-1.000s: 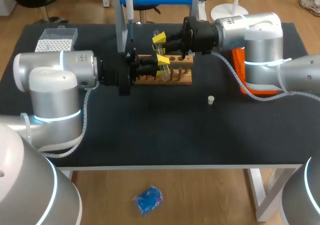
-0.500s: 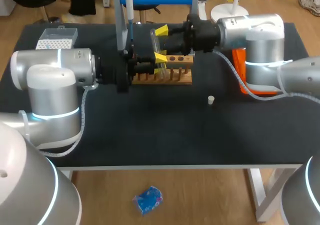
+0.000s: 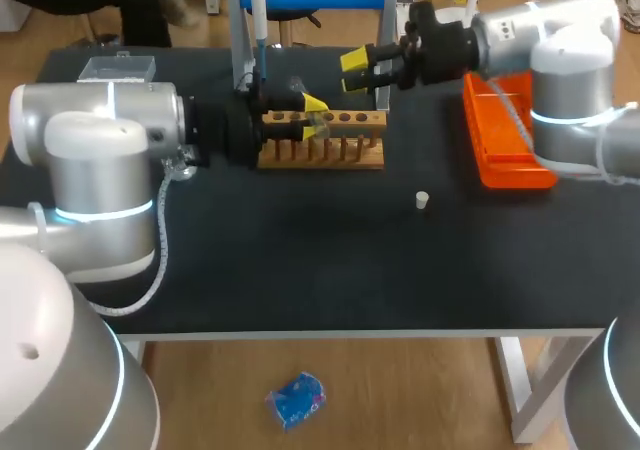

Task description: Invert the test tube, pick up the pipette, mount the tip to pipette, aspirate from beaker and dispense into the tube, eject the tip, return the pipette, and cap with the stopper.

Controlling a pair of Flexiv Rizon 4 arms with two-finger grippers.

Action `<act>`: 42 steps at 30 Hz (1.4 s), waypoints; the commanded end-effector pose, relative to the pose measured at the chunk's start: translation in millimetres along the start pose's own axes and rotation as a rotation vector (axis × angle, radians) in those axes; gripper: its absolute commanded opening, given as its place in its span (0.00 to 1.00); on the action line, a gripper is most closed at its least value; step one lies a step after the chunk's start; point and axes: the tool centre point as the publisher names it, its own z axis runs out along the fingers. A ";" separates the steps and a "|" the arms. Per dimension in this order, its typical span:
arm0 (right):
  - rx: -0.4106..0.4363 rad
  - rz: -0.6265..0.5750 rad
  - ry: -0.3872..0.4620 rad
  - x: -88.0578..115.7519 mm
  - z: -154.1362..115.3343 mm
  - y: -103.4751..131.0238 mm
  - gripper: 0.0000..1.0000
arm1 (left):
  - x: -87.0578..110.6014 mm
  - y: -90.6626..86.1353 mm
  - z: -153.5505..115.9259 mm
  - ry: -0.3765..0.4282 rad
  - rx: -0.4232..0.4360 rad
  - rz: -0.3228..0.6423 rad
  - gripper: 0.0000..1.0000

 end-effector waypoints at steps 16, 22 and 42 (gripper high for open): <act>0.121 -0.476 -0.214 -2.5 -20.8 -14.4 1.00 | -13.2 8.4 -5.3 0.006 0.049 -0.409 0.00; 0.244 -0.722 -0.354 -17.9 -43.2 -25.6 1.00 | -29.9 19.0 6.4 -0.031 0.102 -0.664 0.00; 0.412 -0.940 -0.480 -37.1 -70.7 -34.6 1.00 | -44.3 44.9 28.7 -0.038 0.115 -0.955 0.00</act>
